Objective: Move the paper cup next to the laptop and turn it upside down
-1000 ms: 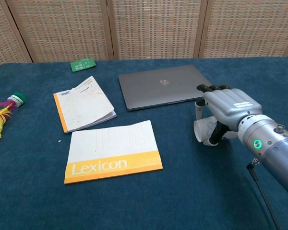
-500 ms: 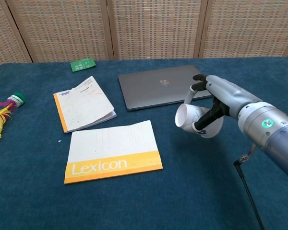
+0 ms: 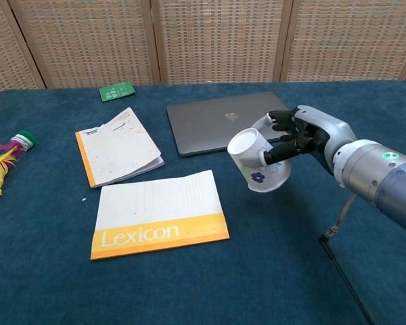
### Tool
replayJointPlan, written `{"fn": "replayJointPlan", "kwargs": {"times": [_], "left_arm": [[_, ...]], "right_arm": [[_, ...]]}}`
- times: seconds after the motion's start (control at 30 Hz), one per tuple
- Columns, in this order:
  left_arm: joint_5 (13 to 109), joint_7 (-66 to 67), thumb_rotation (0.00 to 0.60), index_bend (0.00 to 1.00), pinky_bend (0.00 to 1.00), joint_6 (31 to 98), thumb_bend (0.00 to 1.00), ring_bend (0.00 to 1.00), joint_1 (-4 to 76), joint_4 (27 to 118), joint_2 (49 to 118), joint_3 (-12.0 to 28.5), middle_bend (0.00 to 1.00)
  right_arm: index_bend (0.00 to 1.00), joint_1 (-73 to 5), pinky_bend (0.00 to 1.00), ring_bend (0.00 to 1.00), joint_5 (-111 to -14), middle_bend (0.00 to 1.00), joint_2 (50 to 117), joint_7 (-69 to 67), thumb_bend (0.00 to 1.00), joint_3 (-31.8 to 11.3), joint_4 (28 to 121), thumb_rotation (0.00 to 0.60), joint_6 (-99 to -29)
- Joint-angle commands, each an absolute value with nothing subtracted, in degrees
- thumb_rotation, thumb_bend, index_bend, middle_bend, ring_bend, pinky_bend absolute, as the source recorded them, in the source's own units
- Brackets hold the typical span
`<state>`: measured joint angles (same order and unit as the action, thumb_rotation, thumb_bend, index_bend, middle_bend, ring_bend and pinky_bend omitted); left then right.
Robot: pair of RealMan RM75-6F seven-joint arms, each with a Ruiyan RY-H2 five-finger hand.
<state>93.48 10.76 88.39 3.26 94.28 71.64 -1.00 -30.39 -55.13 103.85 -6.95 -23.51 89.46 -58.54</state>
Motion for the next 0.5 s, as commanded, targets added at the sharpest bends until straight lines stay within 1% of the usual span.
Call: {"fn": "replayJointPlan", "kwargs": {"times": [0.03,0.27,0.5], "left_arm": [[93.5,10.7,0.600,0.00,0.00,88.4,0.13,0.00,3.3,94.3,71.6,-1.0,0.00],[93.5,10.8,0.600,0.00,0.00,88.3,0.13,0.00,3.3,94.2,71.7,-1.0,0.00],[93.7,10.6,0.600,0.00,0.00,88.5,0.13,0.00,3.3,94.3,71.7,-1.0,0.00]], "right_arm": [[0.47,-30.5,0.00,0.00,-56.1,0.00,104.8,-9.5,0.27,-23.1,86.6,0.600,-57.3],[0.47,-31.2,0.00,0.00,-56.7,0.00,105.7,-11.4,0.26,-21.9,82.0,0.600,-55.7],[0.47,-31.0,0.00,0.00,-57.7,0.00,105.6,-9.6,0.26,-20.4,80.5,0.600,-57.0]]}}
